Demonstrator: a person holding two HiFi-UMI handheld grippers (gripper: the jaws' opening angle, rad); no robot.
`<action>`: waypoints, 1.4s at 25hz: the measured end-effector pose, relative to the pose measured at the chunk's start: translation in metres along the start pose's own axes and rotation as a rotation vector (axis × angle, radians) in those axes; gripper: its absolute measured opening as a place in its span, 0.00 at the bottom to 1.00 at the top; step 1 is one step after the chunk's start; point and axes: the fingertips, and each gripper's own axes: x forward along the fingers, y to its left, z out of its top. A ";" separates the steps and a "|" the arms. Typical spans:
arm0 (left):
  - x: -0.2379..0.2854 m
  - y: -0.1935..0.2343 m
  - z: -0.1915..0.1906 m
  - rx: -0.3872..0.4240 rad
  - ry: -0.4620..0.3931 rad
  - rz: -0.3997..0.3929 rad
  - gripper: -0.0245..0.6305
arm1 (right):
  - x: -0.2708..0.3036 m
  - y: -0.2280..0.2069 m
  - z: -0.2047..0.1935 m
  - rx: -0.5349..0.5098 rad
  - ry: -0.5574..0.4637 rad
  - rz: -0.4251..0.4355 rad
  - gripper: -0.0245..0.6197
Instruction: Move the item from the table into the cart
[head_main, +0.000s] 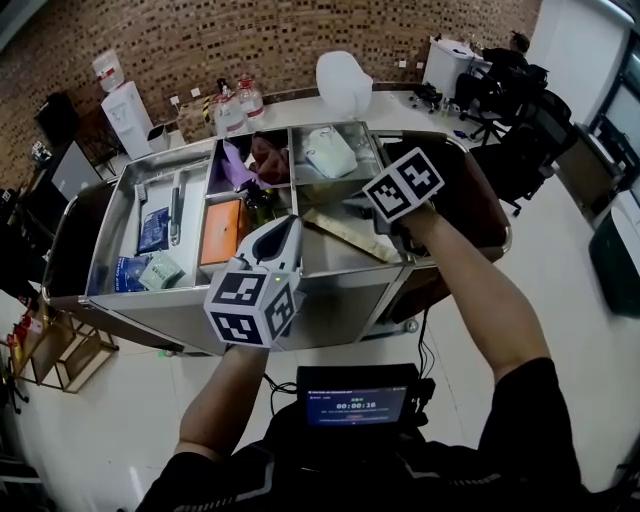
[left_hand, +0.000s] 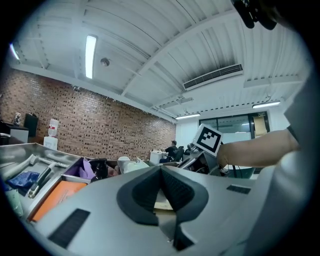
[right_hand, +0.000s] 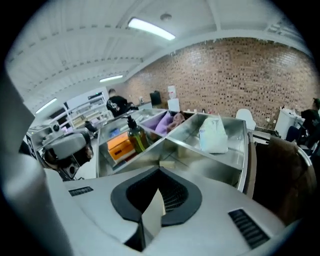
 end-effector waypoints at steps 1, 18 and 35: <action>-0.001 -0.001 0.001 0.003 -0.003 -0.002 0.05 | -0.009 0.004 0.004 0.001 -0.056 0.005 0.05; -0.021 -0.009 -0.014 -0.019 -0.028 -0.019 0.05 | -0.153 0.033 -0.031 -0.080 -0.736 -0.293 0.05; -0.043 0.000 -0.030 0.013 -0.126 0.026 0.05 | -0.159 0.043 -0.076 -0.039 -0.842 -0.362 0.05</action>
